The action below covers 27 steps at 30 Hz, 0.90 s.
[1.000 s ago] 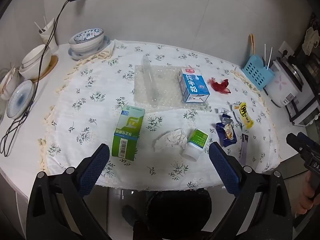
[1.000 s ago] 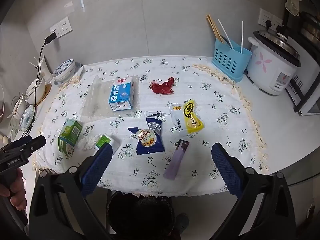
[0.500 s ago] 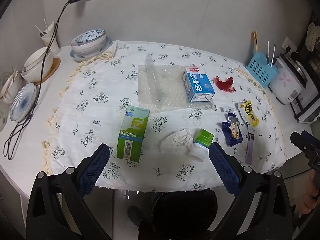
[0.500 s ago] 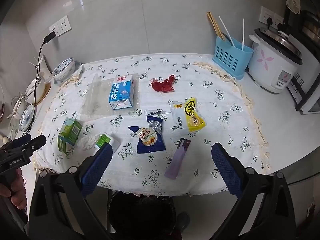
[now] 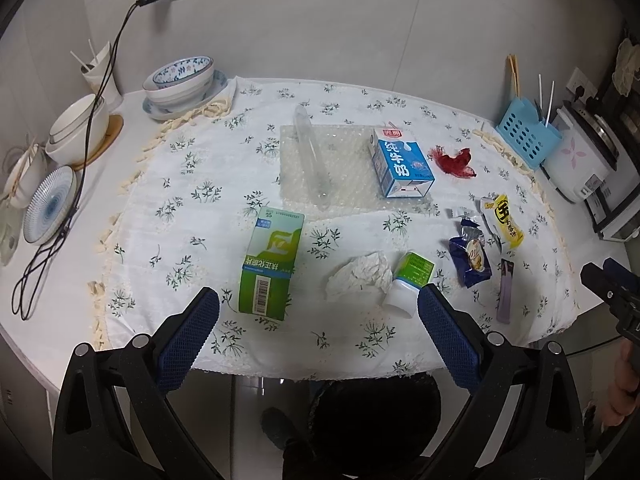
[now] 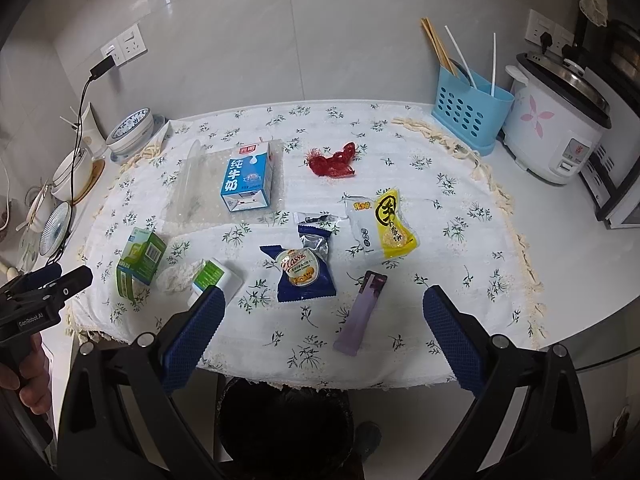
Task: Collect trash
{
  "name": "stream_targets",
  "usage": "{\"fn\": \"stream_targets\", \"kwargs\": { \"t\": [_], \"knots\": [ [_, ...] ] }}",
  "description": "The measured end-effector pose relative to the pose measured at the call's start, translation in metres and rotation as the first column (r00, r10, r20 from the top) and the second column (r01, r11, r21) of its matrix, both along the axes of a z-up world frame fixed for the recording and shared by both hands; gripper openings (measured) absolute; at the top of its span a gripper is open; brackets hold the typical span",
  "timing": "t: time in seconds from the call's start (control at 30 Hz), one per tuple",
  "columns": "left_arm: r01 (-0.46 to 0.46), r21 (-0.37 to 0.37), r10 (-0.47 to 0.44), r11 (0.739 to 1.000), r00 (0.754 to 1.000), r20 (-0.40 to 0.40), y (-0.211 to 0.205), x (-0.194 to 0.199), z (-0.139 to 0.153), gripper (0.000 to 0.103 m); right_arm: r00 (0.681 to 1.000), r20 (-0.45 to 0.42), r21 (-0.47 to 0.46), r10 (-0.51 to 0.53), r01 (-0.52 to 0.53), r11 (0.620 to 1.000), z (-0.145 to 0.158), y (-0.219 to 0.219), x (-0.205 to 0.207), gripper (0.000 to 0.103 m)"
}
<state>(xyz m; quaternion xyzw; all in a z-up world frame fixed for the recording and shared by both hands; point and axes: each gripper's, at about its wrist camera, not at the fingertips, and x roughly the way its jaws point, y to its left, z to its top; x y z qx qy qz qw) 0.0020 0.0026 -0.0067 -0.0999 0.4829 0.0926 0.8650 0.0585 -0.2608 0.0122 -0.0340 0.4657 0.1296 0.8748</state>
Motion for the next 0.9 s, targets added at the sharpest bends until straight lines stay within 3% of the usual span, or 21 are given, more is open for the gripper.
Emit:
{"fn": "stream_targets", "kwargs": {
  "t": [0.9],
  "knots": [
    [0.017,-0.009,-0.017,1.0,1.0,-0.015,-0.0046,0.0033,-0.0018,0.097,1.0,-0.005,-0.007,-0.009,0.009,1.0,-0.0027,-0.0024,-0.0002,0.095]
  ]
}}
